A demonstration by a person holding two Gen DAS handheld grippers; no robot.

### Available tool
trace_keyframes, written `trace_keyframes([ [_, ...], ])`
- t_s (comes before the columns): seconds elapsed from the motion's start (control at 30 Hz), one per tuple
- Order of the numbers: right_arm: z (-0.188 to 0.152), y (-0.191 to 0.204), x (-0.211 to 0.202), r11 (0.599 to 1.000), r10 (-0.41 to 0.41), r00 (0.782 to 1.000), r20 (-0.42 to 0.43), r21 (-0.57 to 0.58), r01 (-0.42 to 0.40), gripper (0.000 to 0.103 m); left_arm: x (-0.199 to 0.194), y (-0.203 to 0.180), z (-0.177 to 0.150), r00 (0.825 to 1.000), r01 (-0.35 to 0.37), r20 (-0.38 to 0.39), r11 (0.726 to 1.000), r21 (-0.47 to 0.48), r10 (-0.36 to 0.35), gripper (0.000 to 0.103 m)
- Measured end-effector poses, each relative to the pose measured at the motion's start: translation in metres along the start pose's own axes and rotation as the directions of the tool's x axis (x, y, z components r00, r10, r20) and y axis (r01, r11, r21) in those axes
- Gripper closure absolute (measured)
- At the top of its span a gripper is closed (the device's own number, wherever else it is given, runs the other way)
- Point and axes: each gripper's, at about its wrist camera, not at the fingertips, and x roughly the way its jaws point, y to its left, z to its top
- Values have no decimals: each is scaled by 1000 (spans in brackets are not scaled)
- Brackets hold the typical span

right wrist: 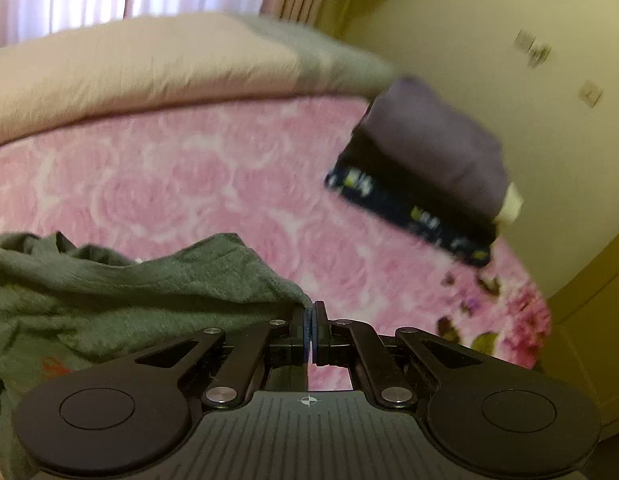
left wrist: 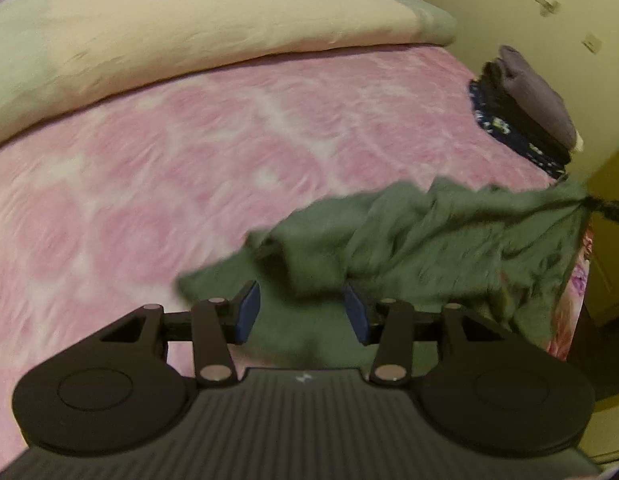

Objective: Fold clothes

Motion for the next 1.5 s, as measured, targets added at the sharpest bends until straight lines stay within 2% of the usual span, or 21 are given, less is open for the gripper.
trace_keyframes([
  [0.27,-23,-35,50,979,138,982,-126,166,-117,103,102,-7,76,992,96,-78,995,-41,-99,45],
  [0.33,-25,-41,58,970,171,975,-144,197,-141,103,135,0,78,989,60,-133,995,-79,-70,45],
  [0.43,-27,-48,68,963,206,966,-154,207,-172,103,176,9,66,969,31,-237,985,-169,-71,48],
  [0.47,-27,-49,71,962,215,964,-156,207,-181,103,180,5,61,971,20,-234,988,-152,-56,48],
  [0.5,-26,-51,75,960,222,962,-159,207,-187,103,180,-1,56,977,1,-213,993,-115,-26,52],
  [0.57,-24,-53,81,957,239,957,-163,205,-204,103,178,-10,48,985,-28,-173,997,-68,16,82],
  [0.6,-22,-53,82,957,244,957,-159,200,-211,103,171,-6,49,989,-18,-151,994,-107,2,99],
  [0.67,-12,-51,83,957,250,960,-127,181,-225,103,149,5,52,997,2,-80,982,-189,-17,100],
  [0.77,14,-44,71,959,255,966,-29,135,-249,103,90,8,63,995,-49,83,988,-143,61,100],
  [0.83,37,-36,57,961,255,965,60,96,-260,103,40,10,71,972,-88,207,989,-122,112,99],
  [0.9,63,-27,37,962,254,953,166,61,-267,103,-11,12,80,934,-124,322,986,-107,153,99],
  [0.97,89,-18,13,963,249,928,277,36,-269,103,-64,11,87,884,-155,430,983,-96,181,99],
  [1.03,115,-10,-17,964,237,889,392,17,-265,103,-114,9,89,829,-162,527,982,-93,186,99],
  [1.1,136,-4,-53,964,224,837,499,10,-264,103,-164,7,90,763,-154,621,984,-92,178,99],
  [1.13,143,-2,-74,964,218,800,559,4,-265,103,-186,6,88,731,-132,662,986,-103,167,99],
  [1.17,150,1,-95,964,211,759,617,-2,-266,103,-201,7,85,723,-123,669,985,-120,172,99],
  [1.2,157,4,-114,964,208,722,660,-12,-267,103,-212,8,83,728,-125,660,983,-138,185,99],
  [1.27,169,13,-135,959,235,706,668,-43,-279,103,-223,11,76,765,-179,596,970,-165,242,100],
  [1.3,171,15,-146,952,257,690,677,-54,-302,103,-230,11,69,774,-180,581,967,-181,253,100],
  [1.37,174,20,-168,938,295,655,696,-80,-338,103,-248,10,52,775,-168,576,964,-206,258,100],
  [1.5,173,15,-212,924,338,582,739,-141,-357,103,-285,-7,15,762,-177,576,951,-255,296,100],
])
